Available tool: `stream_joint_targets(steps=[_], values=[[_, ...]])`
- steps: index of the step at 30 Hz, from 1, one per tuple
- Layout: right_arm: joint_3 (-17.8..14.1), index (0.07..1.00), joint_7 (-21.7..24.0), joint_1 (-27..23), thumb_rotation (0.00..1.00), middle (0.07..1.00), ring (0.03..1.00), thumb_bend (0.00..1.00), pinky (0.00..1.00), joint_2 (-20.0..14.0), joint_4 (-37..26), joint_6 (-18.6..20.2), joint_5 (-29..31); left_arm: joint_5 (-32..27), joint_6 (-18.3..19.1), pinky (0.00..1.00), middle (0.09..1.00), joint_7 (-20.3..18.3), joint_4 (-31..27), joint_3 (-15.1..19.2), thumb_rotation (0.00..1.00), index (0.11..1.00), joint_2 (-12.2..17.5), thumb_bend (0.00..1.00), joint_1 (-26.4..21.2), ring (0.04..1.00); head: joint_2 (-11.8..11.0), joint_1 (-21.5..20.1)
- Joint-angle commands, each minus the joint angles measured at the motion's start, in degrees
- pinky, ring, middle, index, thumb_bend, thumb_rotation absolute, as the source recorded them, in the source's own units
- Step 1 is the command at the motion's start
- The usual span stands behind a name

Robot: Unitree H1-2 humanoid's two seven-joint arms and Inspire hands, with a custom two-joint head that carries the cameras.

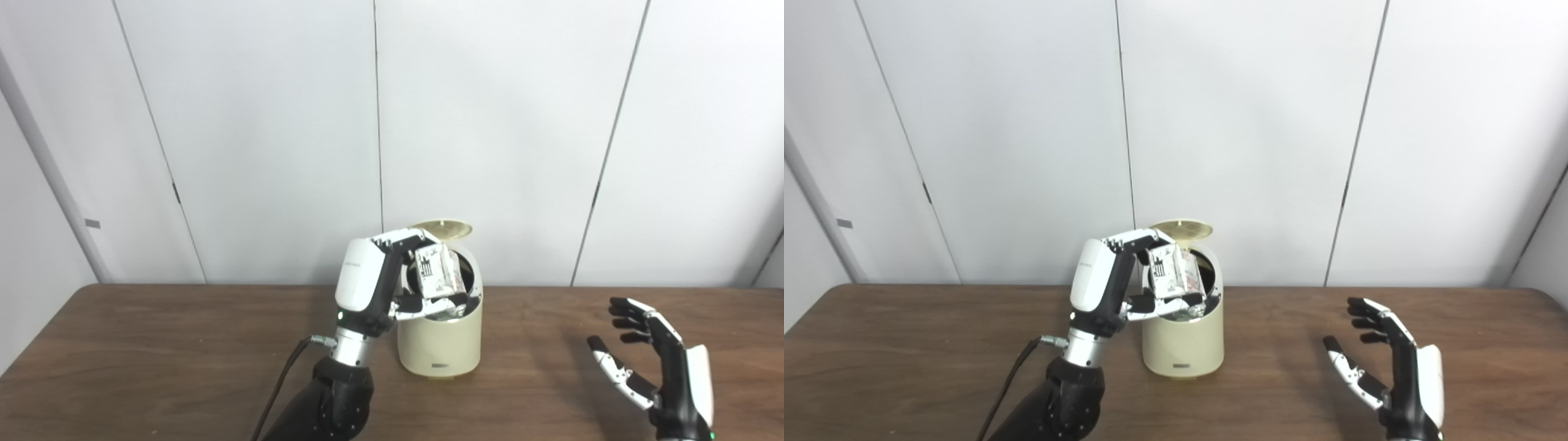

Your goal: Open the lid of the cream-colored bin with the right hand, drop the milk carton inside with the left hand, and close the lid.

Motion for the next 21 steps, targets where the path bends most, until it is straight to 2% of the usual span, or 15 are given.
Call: stream_joint_targets(steps=[1,7,13,21], values=[[1.46,0.706,-0.14,4.0,0.24,0.683,0.646,0.24,0.55,2.88,2.56,-0.36,0.04,1.48,-1.17,0.36,0.481,2.72,0.03,-0.24,0.0,0.475,0.55,0.51,-3.94,0.462,-0.09,-0.08],[1.52,0.703,-0.06,4.08,0.21,0.678,0.643,0.24,0.55,3.11,2.39,-0.71,0.41,1.73,-1.15,0.42,0.476,4.37,2.11,-1.68,0.0,0.474,1.09,0.5,-4.5,0.477,0.0,-0.26],[1.74,0.71,0.05,4.28,0.34,0.689,0.658,0.24,0.57,3.25,1.92,0.08,-0.13,2.09,-1.17,0.42,0.472,5.06,3.31,-2.28,0.0,0.477,1.44,0.5,-4.91,0.481,0.06,-0.42],[1.92,0.721,1.01,4.55,0.41,0.702,0.673,0.25,0.58,3.49,1.13,1.3,0.67,5.29,-0.95,0.44,0.463,7.06,6.38,-3.32,0.0,0.487,2.03,0.5,-6.39,0.479,0.05,-0.46]])
